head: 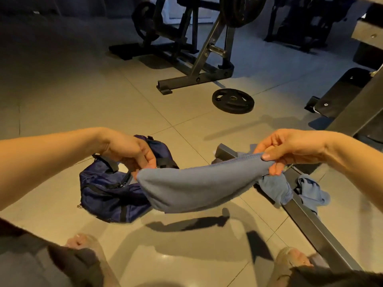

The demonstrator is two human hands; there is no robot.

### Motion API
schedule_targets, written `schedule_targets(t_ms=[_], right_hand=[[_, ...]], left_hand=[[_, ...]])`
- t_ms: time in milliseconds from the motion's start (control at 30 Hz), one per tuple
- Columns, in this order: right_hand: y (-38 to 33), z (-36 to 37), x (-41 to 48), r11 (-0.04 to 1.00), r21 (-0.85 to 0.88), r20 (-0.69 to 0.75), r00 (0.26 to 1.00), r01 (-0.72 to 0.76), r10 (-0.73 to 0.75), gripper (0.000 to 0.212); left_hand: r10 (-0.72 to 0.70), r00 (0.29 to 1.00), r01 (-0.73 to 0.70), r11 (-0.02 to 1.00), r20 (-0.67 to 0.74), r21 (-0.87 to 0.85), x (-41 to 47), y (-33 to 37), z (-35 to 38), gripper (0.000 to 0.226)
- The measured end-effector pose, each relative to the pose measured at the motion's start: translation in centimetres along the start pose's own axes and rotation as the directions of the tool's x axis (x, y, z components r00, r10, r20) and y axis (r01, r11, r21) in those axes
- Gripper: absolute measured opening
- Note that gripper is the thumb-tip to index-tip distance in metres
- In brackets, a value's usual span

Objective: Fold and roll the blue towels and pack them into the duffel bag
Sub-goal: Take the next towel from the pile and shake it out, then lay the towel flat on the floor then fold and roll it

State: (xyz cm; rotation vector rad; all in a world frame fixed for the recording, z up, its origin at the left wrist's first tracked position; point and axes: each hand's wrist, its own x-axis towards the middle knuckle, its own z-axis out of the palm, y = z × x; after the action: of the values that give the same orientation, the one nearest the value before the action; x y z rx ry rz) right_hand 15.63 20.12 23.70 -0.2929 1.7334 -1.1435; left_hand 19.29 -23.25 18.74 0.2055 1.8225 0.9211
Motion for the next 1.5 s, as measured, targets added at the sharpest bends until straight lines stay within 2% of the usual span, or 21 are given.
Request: schedule_targets(t_ms=[67,133,200,267,300,400,467,567,667,800,867,900,967,1000,1067,1167,1267,1333,1400,1500], right_hand=[[0.5,-0.3,-0.3,0.999,0.021,0.008,1.000,-0.026,0.026,0.024],[1.5,-0.6,0.5,0.997,0.017,-0.030,0.997,-0.069,0.069,0.023],[3.8,-1.0,2.5,0.986,-0.046,-0.090,0.984,-0.159,0.154,0.027],[7.1,-1.2,5.3,0.952,-0.129,-0.181,0.951,-0.276,0.251,0.028],[9.2,-1.1,7.0,0.936,-0.135,-0.249,0.925,-0.326,0.286,0.023],[16.8,0.2,12.8,0.911,-0.086,-0.523,0.797,-0.402,0.302,0.013],[21.8,1.1,16.9,0.908,-0.091,-0.657,0.710,-0.410,0.255,0.013],[26.7,1.5,21.5,0.902,-0.104,-0.750,0.629,-0.419,0.206,0.012],[28.8,0.6,23.9,0.915,-0.079,-0.786,0.590,-0.396,0.187,0.014],[29.4,-0.6,25.3,0.923,-0.084,-0.829,0.540,-0.377,0.145,0.016],[29.7,-1.0,25.7,0.954,-0.001,-0.829,0.534,-0.300,0.167,0.010],[29.8,-1.1,25.7,0.966,0.078,-0.821,0.534,-0.246,0.202,0.003],[30.4,-0.8,25.4,0.963,0.173,-0.817,0.517,-0.206,0.257,0.016],[30.6,-0.1,25.0,0.956,0.179,-0.821,0.501,-0.231,0.274,0.022],[31.3,1.6,23.4,0.925,0.172,-0.822,0.468,-0.339,0.324,0.020],[33.0,5.0,21.3,0.846,0.222,-0.720,0.504,-0.485,0.478,0.017],[33.9,7.7,19.8,0.810,0.301,-0.668,0.495,-0.503,0.555,0.021],[34.1,8.7,19.4,0.803,0.312,-0.668,0.484,-0.508,0.565,0.017],[33.8,9.5,19.2,0.804,0.277,-0.656,0.508,-0.526,0.558,0.012],[33.3,10.1,18.5,0.812,0.194,-0.678,0.524,-0.550,0.516,0.011]], left_hand=[[0.015,0.997,-0.008,0.996,0.079,-0.092,0.6,0.2,0.4,0.018],[0.004,0.998,0.006,0.987,0.057,-0.162,2.3,0.1,0.1,0.019],[-0.038,0.999,0.034,0.979,-0.018,-0.201,5.3,-0.6,0.1,0.020],[-0.131,0.976,0.099,0.978,-0.174,-0.184,9.2,-2.4,0.9,0.021],[-0.185,0.941,0.144,0.977,-0.283,-0.160,11.6,-3.6,1.7,0.020],[-0.299,0.753,0.250,0.954,-0.586,-0.166,19.1,-9.0,5.0,0.015],[-0.291,0.687,0.243,0.956,-0.666,-0.168,23.4,-12.2,7.3,0.015],[-0.264,0.595,0.201,0.963,-0.759,-0.178,27.3,-14.5,8.7,0.022],[-0.264,0.542,0.183,0.964,-0.798,-0.194,29.6,-15.0,7.9,0.023],[-0.237,0.518,0.196,0.968,-0.822,-0.155,31.8,-15.1,6.1,0.025],[-0.232,0.491,0.211,0.967,-0.840,-0.144,32.4,-14.9,5.7,0.022],[-0.227,0.485,0.223,0.966,-0.844,-0.132,32.7,-14.9,5.6,0.019],[-0.192,0.499,0.264,0.963,-0.845,-0.063,33.1,-14.9,6.3,0.017],[-0.145,0.509,0.276,0.961,-0.849,0.001,33.1,-15.0,7.1,0.020],[-0.002,0.524,0.284,0.943,-0.852,0.172,32.8,-15.5,9.0,0.025],[0.204,0.597,0.311,0.833,-0.776,0.458,32.7,-16.4,10.7,0.023],[0.345,0.622,0.240,0.771,-0.703,0.590,33.6,-15.9,10.5,0.022],[0.339,0.613,0.281,0.751,-0.714,0.598,34.7,-15.0,9.7,0.023],[0.229,0.615,0.344,0.783,-0.755,0.518,35.6,-14.0,8.5,0.022],[0.051,0.680,0.383,0.826,-0.731,0.414,36.1,-12.7,6.7,0.023]])
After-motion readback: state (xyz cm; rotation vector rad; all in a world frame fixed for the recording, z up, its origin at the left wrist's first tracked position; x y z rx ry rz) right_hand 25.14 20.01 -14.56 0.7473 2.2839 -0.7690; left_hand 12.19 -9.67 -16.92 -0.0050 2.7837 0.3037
